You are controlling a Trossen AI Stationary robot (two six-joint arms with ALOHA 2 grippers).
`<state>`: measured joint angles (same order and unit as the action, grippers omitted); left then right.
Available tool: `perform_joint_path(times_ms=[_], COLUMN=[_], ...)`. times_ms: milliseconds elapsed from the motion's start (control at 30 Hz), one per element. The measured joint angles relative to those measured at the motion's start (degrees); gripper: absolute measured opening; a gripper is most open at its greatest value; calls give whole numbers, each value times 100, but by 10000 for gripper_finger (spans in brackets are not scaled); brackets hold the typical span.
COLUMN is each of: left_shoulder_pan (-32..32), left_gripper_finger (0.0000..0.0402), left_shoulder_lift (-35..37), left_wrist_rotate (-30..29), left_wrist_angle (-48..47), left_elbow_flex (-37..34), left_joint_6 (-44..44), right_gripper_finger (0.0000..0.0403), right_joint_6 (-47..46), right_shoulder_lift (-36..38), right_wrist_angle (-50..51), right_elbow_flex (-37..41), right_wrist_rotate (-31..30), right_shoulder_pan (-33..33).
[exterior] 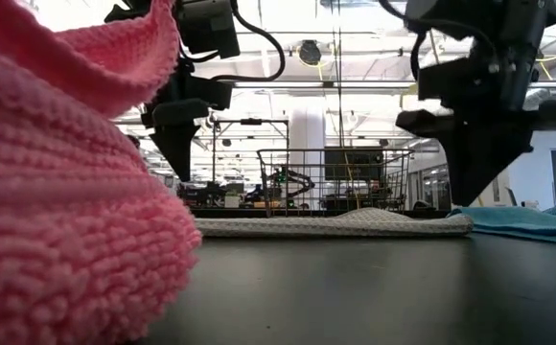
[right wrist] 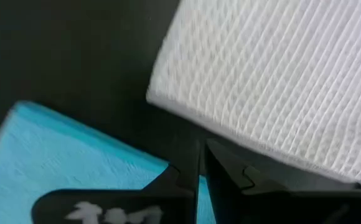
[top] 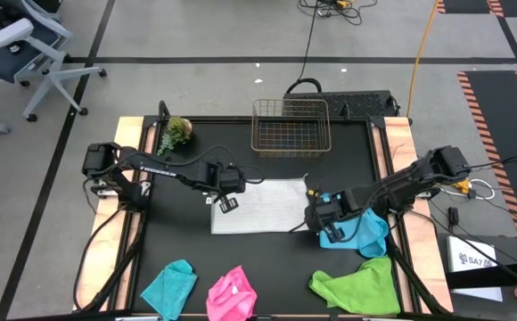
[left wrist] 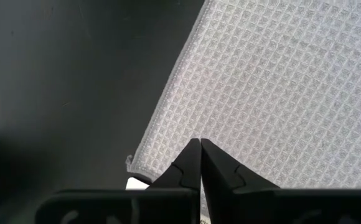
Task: Fold microfiber towels
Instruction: Fold the gray towel
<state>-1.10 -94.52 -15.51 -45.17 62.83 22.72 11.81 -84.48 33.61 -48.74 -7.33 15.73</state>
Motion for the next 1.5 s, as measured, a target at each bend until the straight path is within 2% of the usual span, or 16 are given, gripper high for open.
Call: perform_joint_path(times_ms=[200,433,633,833,1000,1200,1500], left_shoulder_pan=[0,0,0,0,0,0,0], left_gripper_finger=[6,4,3,13,3,17,3], left_shoulder_lift=[0,0,0,0,0,0,0], left_wrist_rotate=[-4,-18,-39,-39,-38,-37,-35], left_wrist_angle=[0,0,0,0,0,0,0], left_elbow_flex=[0,0,0,0,0,0,0], left_joint_6=[98,147,160,268,310,399,418], right_gripper_finger=[30,112,163,170,170,169,169], right_joint_6=[-450,-810,-493,-317,-25,-103,-197], right_shoulder_lift=[1,1,1,1,1,1,1], right_wrist_angle=[-6,-13,-227,-801,-1024,-1798,-1930], right_elbow_flex=[-232,-232,-185,188,439,791,989], right_wrist_rotate=[2,-42,-168,-346,-634,-647,-787], right_shoulder_pan=[234,449,613,711,697,677,677])
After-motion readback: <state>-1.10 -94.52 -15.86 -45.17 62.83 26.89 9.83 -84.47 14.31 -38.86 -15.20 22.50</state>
